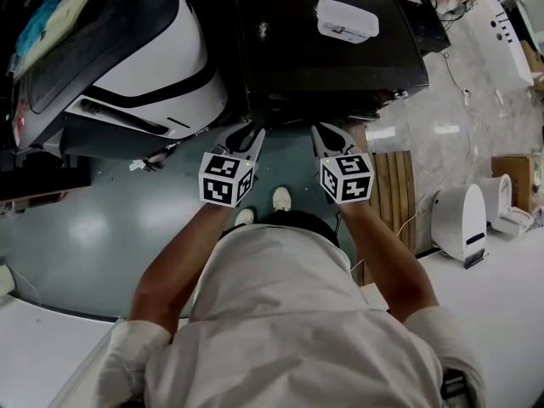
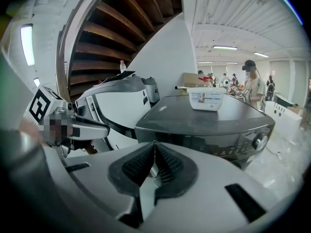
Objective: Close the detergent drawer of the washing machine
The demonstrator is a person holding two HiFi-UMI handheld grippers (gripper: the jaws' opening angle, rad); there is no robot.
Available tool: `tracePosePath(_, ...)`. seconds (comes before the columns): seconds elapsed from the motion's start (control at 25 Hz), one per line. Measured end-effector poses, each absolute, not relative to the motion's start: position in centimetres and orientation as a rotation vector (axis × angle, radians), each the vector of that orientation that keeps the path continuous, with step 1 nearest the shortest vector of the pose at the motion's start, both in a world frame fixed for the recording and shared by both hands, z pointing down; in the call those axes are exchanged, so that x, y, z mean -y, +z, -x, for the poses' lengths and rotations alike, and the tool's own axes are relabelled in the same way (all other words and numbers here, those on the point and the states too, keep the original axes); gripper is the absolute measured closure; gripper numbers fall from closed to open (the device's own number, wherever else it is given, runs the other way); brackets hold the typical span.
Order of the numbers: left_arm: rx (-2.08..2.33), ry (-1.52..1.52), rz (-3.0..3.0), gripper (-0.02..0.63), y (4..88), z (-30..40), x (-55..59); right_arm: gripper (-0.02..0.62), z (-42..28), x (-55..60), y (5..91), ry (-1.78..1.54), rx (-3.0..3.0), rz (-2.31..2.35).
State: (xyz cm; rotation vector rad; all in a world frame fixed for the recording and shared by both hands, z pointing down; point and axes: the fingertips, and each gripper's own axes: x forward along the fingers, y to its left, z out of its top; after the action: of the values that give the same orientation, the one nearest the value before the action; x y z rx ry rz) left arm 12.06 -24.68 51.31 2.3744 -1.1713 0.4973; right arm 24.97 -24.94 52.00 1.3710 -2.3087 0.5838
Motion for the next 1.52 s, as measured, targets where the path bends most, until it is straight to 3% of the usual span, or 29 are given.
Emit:
tracePosePath(0.96, 0.727, 0.426, -2.605, 0.592, 42.8, -6.6, 9.4, 0.589, -19.2, 6.6, 46.2, 0.638, 2.307, -1.575)
tracePosePath(1.52, 0.604, 0.389, -2.659, 0.606, 41.0, -3.9, 5.8, 0.589, -16.1, 1.9, 43.6, 0.586, 2.314, -1.607)
